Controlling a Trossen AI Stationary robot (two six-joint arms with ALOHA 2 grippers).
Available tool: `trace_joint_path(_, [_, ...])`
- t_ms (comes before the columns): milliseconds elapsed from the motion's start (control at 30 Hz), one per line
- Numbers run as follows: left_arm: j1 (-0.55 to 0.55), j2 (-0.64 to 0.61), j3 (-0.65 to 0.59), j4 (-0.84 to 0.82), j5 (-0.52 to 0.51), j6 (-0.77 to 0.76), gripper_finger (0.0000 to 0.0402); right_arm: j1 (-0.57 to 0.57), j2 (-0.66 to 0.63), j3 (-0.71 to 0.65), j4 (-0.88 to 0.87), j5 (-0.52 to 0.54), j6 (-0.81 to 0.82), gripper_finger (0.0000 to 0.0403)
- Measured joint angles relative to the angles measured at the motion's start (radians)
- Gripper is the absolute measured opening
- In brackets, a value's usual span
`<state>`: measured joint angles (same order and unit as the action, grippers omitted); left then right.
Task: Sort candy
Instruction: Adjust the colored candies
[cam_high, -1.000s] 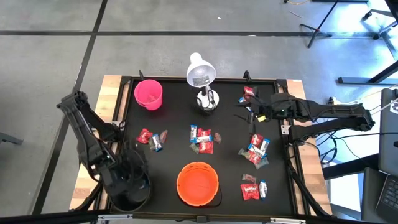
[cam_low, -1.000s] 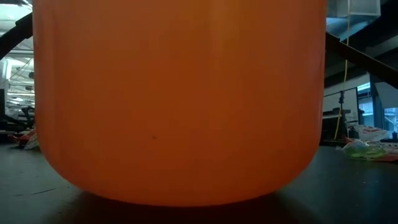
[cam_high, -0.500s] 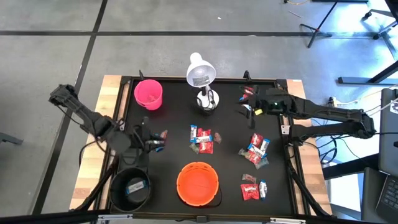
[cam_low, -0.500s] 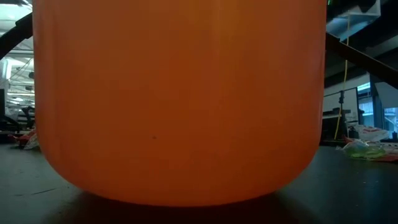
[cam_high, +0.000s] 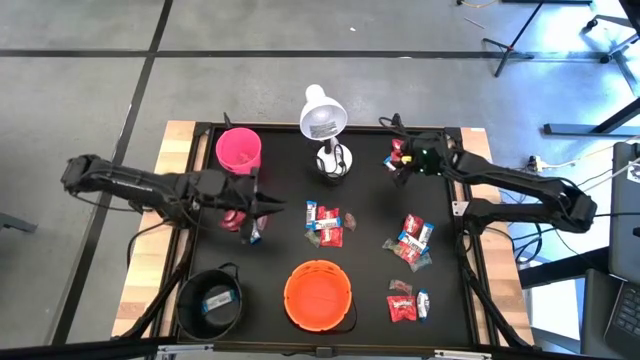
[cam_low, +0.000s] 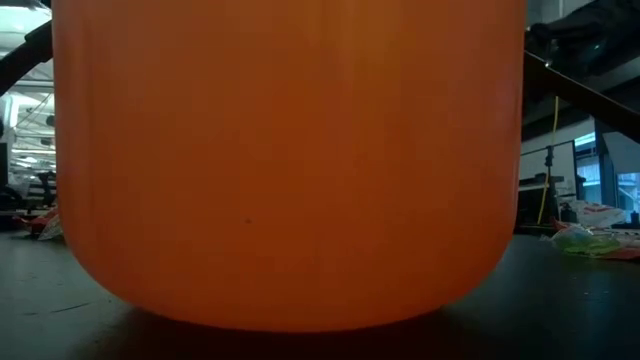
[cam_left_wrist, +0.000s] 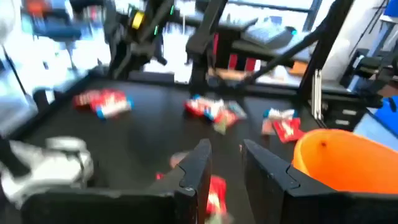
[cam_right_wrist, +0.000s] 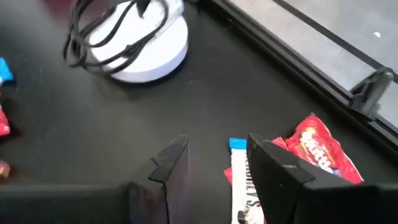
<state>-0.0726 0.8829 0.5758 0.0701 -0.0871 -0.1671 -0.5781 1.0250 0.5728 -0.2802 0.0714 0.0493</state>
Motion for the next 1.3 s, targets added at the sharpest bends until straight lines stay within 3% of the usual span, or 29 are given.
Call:
trace_joint_path(200, [0.111, -0.015, -0.001, -0.094, 0.026, -0.038, 0.0080, 0.001, 0.032, 0.000, 0.037, 0.038, -0.024, 0.0156])
trace_joint_path(367, [0.191, -0.013, -0.001, -0.044, 0.012, 0.035, 0.0080, -0.022, 0.104, 0.001, 0.075, 0.096, -0.029, 0.0156])
trace_joint_path(600, [0.277, -0.016, -0.001, 0.041, 0.003, 0.092, 0.0080, -0.171, 0.216, 0.001, 0.068, 0.022, 0.023, 0.0156])
trace_joint_path(900, [0.291, -0.015, -0.001, 0.055, 0.003, 0.092, 0.0080, -0.301, 0.311, 0.001, 0.124, 0.015, 0.109, 0.0156])
trace_joint_path(1300, [0.291, -0.015, -0.001, 0.056, 0.003, 0.068, 0.0080, -0.313, 0.435, 0.002, 0.229, -0.012, 0.171, 0.0156])
